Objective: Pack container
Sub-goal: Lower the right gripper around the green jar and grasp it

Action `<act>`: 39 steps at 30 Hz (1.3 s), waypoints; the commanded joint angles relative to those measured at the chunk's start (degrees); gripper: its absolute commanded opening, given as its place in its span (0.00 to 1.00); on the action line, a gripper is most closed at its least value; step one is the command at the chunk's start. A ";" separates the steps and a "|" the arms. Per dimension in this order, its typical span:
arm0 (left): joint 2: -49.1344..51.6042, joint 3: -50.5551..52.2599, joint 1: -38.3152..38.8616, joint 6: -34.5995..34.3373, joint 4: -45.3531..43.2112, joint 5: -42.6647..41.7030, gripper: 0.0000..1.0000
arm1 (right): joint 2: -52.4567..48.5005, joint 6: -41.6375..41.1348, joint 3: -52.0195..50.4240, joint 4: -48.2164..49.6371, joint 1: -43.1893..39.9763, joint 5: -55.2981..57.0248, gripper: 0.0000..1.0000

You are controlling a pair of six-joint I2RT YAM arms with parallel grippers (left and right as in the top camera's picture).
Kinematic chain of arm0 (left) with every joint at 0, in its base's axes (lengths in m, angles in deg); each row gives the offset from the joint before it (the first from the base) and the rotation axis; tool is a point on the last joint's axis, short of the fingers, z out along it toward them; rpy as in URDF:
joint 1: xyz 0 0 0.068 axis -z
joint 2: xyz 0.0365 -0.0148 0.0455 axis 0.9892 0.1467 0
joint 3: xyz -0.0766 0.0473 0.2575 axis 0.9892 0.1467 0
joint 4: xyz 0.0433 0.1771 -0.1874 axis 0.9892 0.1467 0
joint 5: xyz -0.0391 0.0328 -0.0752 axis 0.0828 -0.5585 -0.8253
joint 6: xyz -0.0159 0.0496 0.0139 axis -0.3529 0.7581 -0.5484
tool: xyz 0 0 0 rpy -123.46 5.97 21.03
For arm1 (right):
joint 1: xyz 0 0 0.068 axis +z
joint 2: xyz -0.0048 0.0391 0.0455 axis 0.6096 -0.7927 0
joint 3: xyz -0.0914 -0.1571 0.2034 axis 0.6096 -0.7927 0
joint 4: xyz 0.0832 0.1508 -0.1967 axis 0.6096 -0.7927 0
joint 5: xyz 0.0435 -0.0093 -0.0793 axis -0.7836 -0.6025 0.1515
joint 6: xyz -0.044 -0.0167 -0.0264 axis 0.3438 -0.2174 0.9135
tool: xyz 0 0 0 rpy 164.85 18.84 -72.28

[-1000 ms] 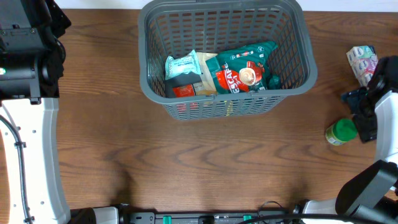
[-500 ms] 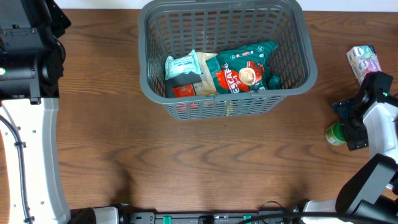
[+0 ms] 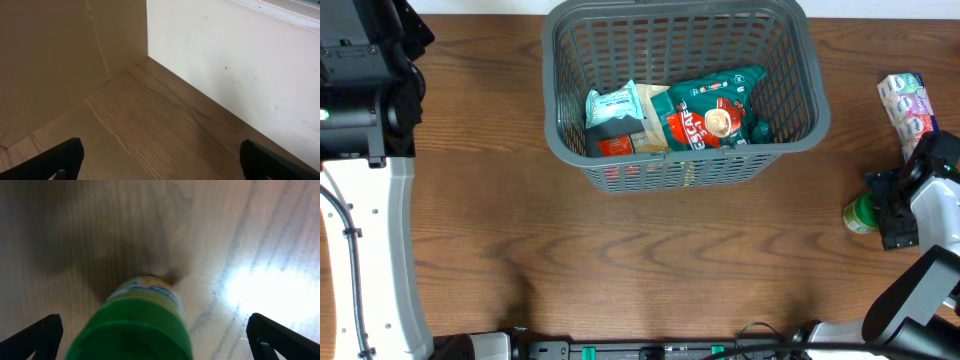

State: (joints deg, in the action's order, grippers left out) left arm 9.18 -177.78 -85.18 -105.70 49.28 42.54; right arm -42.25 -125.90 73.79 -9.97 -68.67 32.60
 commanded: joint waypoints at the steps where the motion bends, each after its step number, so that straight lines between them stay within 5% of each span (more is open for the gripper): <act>1: 0.00 -0.07 -0.22 0.11 0.13 1.05 0.99 | -0.39 0.76 -0.24 0.87 -0.42 -1.66 0.99; 21: 0.00 -0.07 -0.22 0.11 0.13 1.05 0.99 | -10.25 0.98 -0.24 4.17 -0.31 -4.20 0.99; 24: 0.00 -0.07 -0.22 0.11 0.13 1.05 0.98 | -10.54 1.01 -0.24 4.31 -0.31 -4.22 0.85; 29: 0.00 -0.07 -0.22 0.11 0.13 1.05 0.98 | -10.54 0.98 -0.24 4.33 -0.31 -4.22 0.40; 32: 0.00 -0.07 -0.22 0.11 0.13 1.05 0.98 | -10.54 1.01 -0.24 4.28 -0.31 -4.22 0.01; 39: 0.00 -0.07 -0.22 0.11 0.13 1.05 0.99 | -10.08 3.89 0.24 4.52 0.63 -4.24 0.01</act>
State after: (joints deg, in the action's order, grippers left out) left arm 9.16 -177.78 -85.18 -105.70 49.28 42.54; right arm -51.30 -124.18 74.14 -5.38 -68.65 27.93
